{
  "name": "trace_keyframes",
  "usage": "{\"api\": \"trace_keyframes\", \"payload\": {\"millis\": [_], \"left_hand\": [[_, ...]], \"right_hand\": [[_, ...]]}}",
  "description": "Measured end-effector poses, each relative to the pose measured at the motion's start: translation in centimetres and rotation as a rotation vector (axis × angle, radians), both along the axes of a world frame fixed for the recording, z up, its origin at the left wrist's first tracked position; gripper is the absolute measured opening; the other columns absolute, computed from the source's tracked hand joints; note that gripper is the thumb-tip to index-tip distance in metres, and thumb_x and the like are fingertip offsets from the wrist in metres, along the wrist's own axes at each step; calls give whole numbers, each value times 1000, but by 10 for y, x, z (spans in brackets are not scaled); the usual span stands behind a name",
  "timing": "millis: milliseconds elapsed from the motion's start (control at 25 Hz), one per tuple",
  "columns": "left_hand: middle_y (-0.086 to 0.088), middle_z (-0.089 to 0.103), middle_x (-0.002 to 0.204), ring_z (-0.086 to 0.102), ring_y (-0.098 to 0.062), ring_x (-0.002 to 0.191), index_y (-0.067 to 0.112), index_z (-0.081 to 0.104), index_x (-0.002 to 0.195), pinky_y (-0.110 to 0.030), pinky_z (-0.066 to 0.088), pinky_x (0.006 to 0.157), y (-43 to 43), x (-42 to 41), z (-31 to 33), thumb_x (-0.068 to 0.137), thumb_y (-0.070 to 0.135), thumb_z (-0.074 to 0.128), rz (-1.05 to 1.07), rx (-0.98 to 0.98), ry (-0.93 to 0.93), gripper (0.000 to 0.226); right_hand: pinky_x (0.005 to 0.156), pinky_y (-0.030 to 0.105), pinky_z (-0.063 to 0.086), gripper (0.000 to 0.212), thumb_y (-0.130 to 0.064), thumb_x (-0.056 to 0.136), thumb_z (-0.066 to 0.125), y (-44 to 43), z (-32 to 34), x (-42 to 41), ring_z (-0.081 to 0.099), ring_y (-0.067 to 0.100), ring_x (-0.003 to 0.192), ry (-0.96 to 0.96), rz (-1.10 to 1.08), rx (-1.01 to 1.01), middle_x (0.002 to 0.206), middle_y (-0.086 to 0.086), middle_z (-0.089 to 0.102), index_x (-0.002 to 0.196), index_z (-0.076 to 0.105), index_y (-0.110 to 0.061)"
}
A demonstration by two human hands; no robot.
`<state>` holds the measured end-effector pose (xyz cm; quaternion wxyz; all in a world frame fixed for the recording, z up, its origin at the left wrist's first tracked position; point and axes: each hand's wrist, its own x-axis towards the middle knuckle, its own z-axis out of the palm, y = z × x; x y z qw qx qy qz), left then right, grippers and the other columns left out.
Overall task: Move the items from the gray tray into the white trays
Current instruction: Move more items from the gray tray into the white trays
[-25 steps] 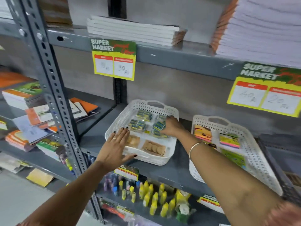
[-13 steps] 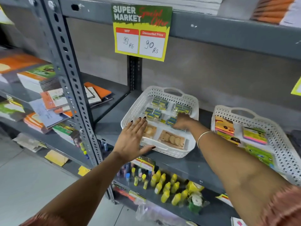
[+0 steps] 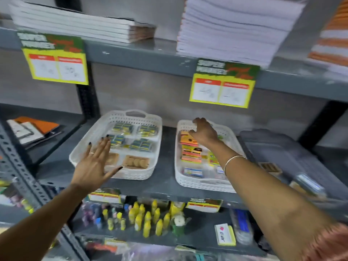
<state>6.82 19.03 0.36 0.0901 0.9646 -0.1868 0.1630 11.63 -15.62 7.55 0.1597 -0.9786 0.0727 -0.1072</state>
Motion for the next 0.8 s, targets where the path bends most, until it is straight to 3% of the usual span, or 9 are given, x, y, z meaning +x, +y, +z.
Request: {"api": "trace_keyframes", "payload": {"millis": [160, 280, 360, 480, 600, 800], "left_hand": [[-26, 33, 145, 31, -38, 134, -5, 31, 137, -45, 14, 112, -106, -18, 25, 81, 74, 4, -230, 64, -66, 100], [-13, 1, 155, -1, -26, 143, 7, 5, 145, -40, 2, 117, -172, -31, 13, 67, 82, -9, -402, 83, 12, 109], [-9, -11, 154, -7, -22, 144, 10, -5, 145, -37, -3, 117, -196, -34, 1, 58, 83, -21, -411, 122, 55, 114], [-12, -1, 157, -2, -24, 145, 7, 0, 145, -37, -1, 118, -214, -37, -11, 55, 82, -26, -381, 127, 89, 120], [-10, 7, 157, 5, -20, 145, 8, 4, 146, -35, 3, 118, -218, -37, -18, 54, 79, -30, -340, 126, 76, 121], [-7, 12, 157, 10, -17, 144, 10, 7, 146, -33, 6, 118, -218, -38, -21, 61, 75, -28, -306, 124, 59, 112]], "right_hand": [[101, 41, 45, 46, -22, 89, 57, -91, 1, -47, 49, 34, 126, 14, -201, -45, 135, 18, 49, 131, 49, -5], [103, 39, 43, 47, -15, 91, 51, -155, -12, -86, 48, 32, 129, 90, -311, -78, 140, 21, 47, 136, 44, -1], [102, 37, 44, 48, -13, 91, 54, -190, -24, -107, 49, 32, 128, 182, -350, -135, 139, 21, 49, 135, 43, 1], [107, 38, 42, 58, -19, 91, 58, -221, -46, -119, 43, 31, 132, 339, -338, -244, 142, 20, 44, 141, 35, -2], [109, 44, 39, 61, -8, 92, 51, -234, -62, -114, 39, 32, 134, 416, -310, -354, 145, 16, 38, 147, 25, -7], [109, 45, 38, 55, -5, 92, 49, -242, -68, -101, 37, 32, 135, 530, -267, -457, 145, 14, 39, 144, 33, -11]]}}
